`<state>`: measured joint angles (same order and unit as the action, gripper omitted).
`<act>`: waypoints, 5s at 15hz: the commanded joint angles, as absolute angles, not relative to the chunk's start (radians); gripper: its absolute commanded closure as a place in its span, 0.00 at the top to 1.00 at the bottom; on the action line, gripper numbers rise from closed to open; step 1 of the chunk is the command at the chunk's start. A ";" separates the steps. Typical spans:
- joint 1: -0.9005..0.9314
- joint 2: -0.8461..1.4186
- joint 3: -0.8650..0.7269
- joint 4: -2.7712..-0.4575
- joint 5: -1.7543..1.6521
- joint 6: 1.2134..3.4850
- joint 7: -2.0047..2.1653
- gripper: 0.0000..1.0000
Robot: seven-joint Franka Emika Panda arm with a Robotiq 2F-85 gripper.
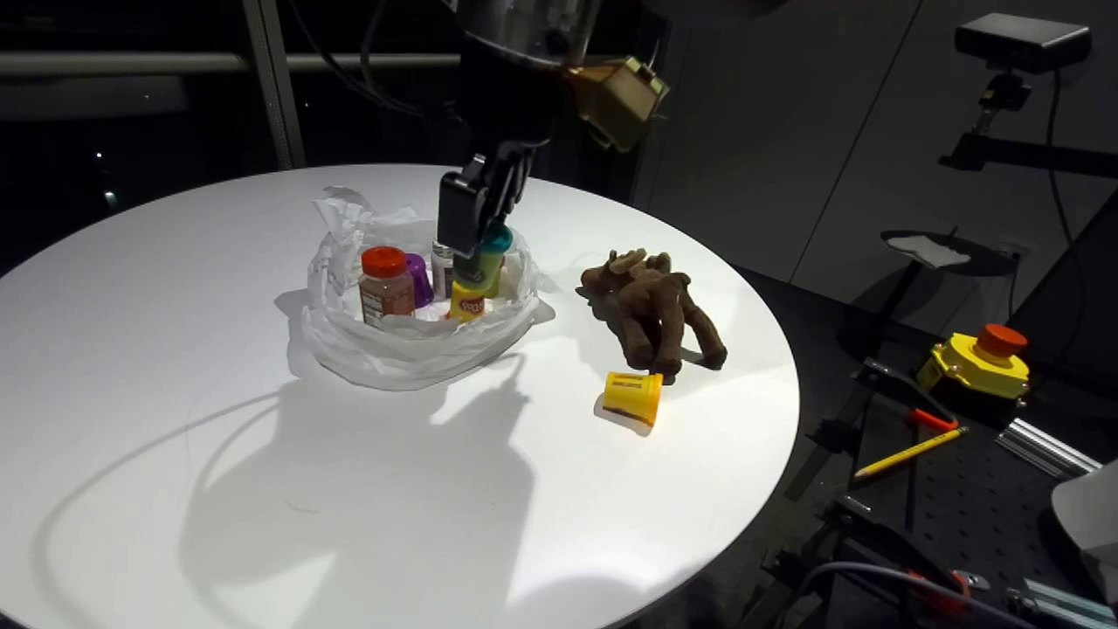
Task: Put the contents on the table inside the plastic bag.
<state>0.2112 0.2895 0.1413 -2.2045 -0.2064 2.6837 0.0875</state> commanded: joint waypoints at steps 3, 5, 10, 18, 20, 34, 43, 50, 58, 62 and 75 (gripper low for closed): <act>0.235 0.517 0.124 -1.988 -0.204 2.691 0.061 0.19; 0.247 0.576 0.116 -1.935 -0.206 2.682 0.059 0.19; 0.264 0.661 0.098 -1.865 -0.207 2.679 0.058 0.19; 0.327 0.694 0.016 -1.801 -0.255 2.659 0.088 0.19; 0.339 0.703 0.004 -1.788 -0.263 2.644 0.090 0.19; 0.359 0.631 -0.010 -1.793 -0.265 2.636 0.187 1.00; 0.305 0.418 0.006 -2.046 -0.204 2.640 0.286 1.00; 0.122 0.069 0.108 -2.336 0.115 2.566 0.098 1.00; 0.081 -0.136 0.044 -2.553 0.201 2.424 -0.195 1.00; 0.078 -0.110 0.045 -2.549 0.195 2.425 -0.193 1.00; 0.106 -0.052 0.129 -2.639 -0.007 2.617 0.024 1.00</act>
